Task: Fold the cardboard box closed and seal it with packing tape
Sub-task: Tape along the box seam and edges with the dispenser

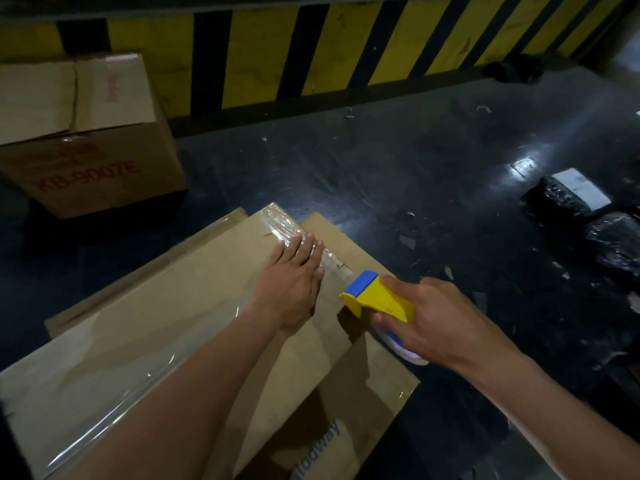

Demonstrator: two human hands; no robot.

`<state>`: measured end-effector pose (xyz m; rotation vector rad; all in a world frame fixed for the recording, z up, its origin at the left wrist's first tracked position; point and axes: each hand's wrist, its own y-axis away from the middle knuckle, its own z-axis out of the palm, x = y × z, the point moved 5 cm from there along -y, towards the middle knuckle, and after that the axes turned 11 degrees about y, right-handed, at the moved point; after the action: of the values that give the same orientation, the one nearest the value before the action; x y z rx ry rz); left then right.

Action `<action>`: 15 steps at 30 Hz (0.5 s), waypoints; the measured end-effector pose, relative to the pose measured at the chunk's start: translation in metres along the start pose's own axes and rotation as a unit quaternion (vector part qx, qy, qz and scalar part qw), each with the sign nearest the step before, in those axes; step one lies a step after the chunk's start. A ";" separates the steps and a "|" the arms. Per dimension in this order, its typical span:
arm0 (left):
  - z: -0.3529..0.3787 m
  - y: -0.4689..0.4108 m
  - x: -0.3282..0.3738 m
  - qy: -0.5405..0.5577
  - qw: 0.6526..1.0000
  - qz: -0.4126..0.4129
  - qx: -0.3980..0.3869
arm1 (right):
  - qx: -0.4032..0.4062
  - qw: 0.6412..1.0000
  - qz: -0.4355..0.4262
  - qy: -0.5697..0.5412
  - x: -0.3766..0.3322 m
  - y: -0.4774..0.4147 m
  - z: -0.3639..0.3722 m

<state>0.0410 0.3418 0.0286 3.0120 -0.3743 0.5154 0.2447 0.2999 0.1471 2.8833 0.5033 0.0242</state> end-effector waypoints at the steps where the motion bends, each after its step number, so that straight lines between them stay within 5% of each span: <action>1: 0.000 0.000 0.000 -0.002 1.000 -0.002 -0.002 | -0.002 1.000 0.003 0.002 0.001 0.002 0.002; 15: 0.003 -0.006 0.016 0.020 0.997 -0.070 -0.040 | 0.008 0.998 0.039 -0.047 0.006 0.010 0.025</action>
<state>0.0582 0.3431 0.0310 2.9177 -0.1753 0.5347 0.2549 0.2870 0.1247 2.9023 0.3753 -0.1045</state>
